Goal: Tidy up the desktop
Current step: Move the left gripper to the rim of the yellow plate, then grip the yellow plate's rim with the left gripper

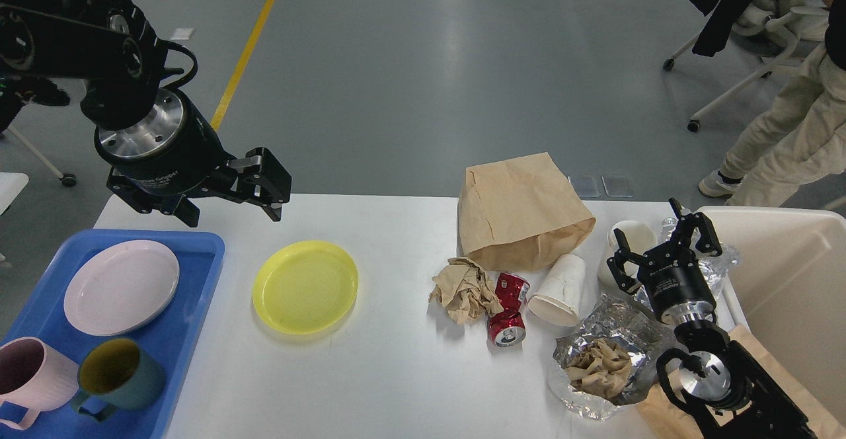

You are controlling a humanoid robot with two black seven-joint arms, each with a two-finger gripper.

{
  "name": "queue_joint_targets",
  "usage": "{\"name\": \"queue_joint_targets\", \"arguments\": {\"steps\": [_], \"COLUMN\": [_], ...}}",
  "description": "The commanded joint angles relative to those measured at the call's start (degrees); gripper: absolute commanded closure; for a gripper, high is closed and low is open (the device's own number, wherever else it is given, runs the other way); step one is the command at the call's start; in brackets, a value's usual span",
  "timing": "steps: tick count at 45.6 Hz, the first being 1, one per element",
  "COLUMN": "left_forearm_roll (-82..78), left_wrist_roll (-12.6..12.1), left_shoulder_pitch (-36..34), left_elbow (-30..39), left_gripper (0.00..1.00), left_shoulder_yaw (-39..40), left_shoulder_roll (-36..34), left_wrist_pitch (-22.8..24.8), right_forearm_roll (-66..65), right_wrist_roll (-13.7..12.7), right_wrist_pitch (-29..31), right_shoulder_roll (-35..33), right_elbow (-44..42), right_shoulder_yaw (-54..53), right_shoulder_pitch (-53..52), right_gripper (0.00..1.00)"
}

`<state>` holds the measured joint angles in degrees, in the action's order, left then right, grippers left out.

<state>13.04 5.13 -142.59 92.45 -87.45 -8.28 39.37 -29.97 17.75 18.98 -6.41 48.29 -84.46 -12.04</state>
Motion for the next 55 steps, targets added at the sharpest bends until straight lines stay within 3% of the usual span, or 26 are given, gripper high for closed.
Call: {"name": "queue_joint_targets", "arguments": {"steps": [1,9,15,18,26,30,33,35,43,55], "left_forearm_roll": [0.05,-0.03,0.58,2.33,10.94,15.6,16.58,16.58,15.61,13.41], "left_wrist_roll": [0.23,0.41,0.41,0.06,-0.99,-5.29,-9.68,-11.01,-11.02,-10.84], "left_shoulder_pitch": [2.31,13.28,24.26,30.16,43.95,50.29,54.15,56.79,66.2,70.43], "left_elbow": [-0.08,-1.83,-6.31,-8.16,-11.67,-15.45,-19.23,-21.6,-27.76,-33.56], "left_gripper": [0.04,0.04,0.04,0.06,0.09,0.09,0.09,0.07,0.04,0.04], "left_shoulder_yaw": [0.17,0.44,5.61,7.29,10.01,15.01,19.14,21.96,30.93,35.77], "left_shoulder_roll": [-1.48,-8.24,-10.53,-11.23,-10.62,-10.44,-10.88,-11.23,-11.41,-10.62], "left_wrist_pitch": [0.27,-2.46,-5.79,-11.58,-33.63,-40.07,-40.69,-40.6,-40.34,-40.78], "right_forearm_roll": [-0.01,-0.01,-0.01,-0.01,-0.01,-0.01,-0.01,-0.01,-0.01,-0.01], "right_wrist_roll": [0.0,0.0,0.0,0.0,0.0,0.0,0.0,0.0,0.0,0.0], "right_wrist_pitch": [0.0,0.0,0.0,0.0,0.0,0.0,0.0,0.0,0.0,0.0], "right_shoulder_roll": [0.0,0.0,0.0,0.0,0.0,0.0,0.0,0.0,0.0,0.0], "right_elbow": [0.05,-0.03,0.05,-0.03,0.05,0.05,0.05,0.05,0.05,0.05], "right_shoulder_yaw": [0.0,0.0,0.0,0.0,0.0,0.0,0.0,0.0,0.0,0.0], "right_shoulder_pitch": [0.0,0.0,0.0,0.0,0.0,0.0,0.0,0.0,0.0,0.0], "right_gripper": [0.0,0.0,0.0,0.0,0.0,0.0,0.0,0.0,0.0,0.0]}}
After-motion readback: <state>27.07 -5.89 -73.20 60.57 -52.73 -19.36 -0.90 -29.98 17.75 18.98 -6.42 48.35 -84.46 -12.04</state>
